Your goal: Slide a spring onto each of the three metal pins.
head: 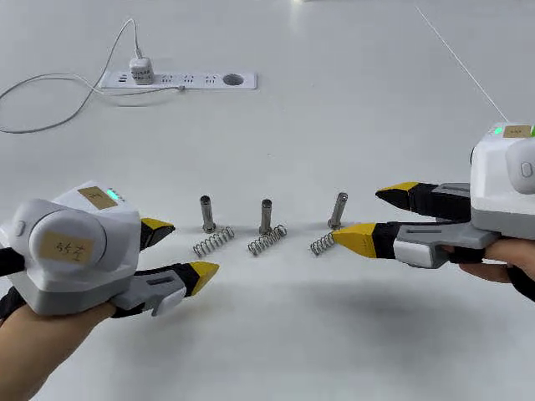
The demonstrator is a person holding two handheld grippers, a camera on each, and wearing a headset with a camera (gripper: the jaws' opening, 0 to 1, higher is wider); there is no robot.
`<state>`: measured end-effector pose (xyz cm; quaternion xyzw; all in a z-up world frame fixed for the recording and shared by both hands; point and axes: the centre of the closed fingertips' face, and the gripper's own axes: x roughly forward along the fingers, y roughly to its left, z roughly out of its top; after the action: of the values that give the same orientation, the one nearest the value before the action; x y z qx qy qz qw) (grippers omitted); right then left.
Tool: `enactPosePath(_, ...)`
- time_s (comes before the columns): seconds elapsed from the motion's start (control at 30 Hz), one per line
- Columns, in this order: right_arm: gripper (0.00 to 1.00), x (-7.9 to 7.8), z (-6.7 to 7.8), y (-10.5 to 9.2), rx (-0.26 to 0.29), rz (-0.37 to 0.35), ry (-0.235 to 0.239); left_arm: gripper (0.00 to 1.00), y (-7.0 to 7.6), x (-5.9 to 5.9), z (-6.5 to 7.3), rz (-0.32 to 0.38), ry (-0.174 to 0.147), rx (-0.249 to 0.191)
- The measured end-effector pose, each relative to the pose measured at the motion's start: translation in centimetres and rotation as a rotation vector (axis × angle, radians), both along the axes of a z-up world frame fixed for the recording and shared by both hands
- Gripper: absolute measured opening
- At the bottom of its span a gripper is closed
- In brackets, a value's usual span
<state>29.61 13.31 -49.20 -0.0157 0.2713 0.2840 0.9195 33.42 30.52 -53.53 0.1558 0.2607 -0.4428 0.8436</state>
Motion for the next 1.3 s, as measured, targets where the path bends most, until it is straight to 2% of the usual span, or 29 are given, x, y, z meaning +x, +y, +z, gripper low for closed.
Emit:
enactPosePath(0.27, 0.64, -0.9, -0.1, 0.1, 0.025, 0.006, 0.003, 0.35, -0.4, 0.4, -0.9, -0.028, 0.018, 0.014)
enactPosePath(0.57, 0.65, -1.6, -0.9, 0.0, 0.004, 0.011, 0.022, 0.24, -0.9, 0.8, -1.5, -0.045, 0.032, 0.016)
enactPosePath(0.7, 0.65, -1.6, -1.1, -0.2, -0.001, 0.000, 0.027, 0.19, -1.0, 0.7, -2.0, -0.055, 0.049, 0.025)
enactPosePath(0.8, 0.65, -1.7, -1.3, -0.2, 0.002, -0.003, 0.032, 0.18, -1.1, 0.6, -2.2, -0.060, 0.066, 0.021)
enactPosePath(0.97, 0.65, -1.8, -1.6, -0.2, 0.005, -0.012, 0.044, 0.16, -1.1, 0.6, -2.7, -0.069, 0.074, 0.034)
enactPosePath(1.3, 0.64, -1.6, -1.8, -0.3, 0.003, -0.027, 0.048, 0.12, -1.2, 1.0, -2.9, -0.103, 0.062, 0.031)
